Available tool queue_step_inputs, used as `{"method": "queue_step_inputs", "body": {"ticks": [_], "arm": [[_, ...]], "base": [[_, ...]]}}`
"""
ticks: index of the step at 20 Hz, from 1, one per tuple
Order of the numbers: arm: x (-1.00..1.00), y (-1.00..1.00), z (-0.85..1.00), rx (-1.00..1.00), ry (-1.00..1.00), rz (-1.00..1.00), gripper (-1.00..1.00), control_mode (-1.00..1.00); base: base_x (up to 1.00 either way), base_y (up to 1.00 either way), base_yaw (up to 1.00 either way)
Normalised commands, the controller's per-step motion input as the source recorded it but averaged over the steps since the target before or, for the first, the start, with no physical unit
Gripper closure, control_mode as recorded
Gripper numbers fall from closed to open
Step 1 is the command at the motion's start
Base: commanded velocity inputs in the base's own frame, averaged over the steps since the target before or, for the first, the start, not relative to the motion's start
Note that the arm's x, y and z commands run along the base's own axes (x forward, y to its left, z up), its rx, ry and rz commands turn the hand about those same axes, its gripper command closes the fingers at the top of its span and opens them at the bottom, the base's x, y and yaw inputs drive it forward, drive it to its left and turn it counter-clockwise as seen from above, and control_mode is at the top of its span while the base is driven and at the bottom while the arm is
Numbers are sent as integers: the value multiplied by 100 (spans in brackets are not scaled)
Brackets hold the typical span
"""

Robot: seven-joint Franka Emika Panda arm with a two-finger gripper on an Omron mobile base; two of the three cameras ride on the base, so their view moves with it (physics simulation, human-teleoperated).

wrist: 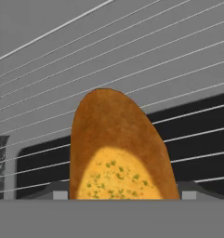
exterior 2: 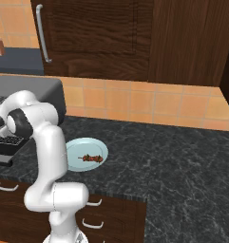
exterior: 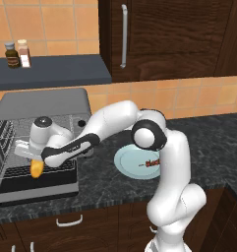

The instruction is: Pick up the kebab skewer and baguette bread, and place them inside the toaster oven. Close the toaster oven door and start by setting the timer.

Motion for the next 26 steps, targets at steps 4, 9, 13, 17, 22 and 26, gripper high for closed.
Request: {"method": "queue_step_inputs", "body": {"ticks": [4, 9, 13, 17, 22, 26], "arm": [[47, 62, 16, 3, -4, -7, 100, -100], [22, 31, 13, 5, 0, -4, 100, -100], [18, 3, 1, 4, 0, -1, -100, -100], [6, -9, -6, 6, 0, 0, -100, -100], [1, -11, -21, 7, 0, 0, -100, -100], [3, -7, -32, 5, 0, 0, -100, -100]], "base": [[0, 0, 0], [0, 0, 0], [0, 0, 0], [0, 0, 0], [0, 0, 0], [0, 0, 0]]}}
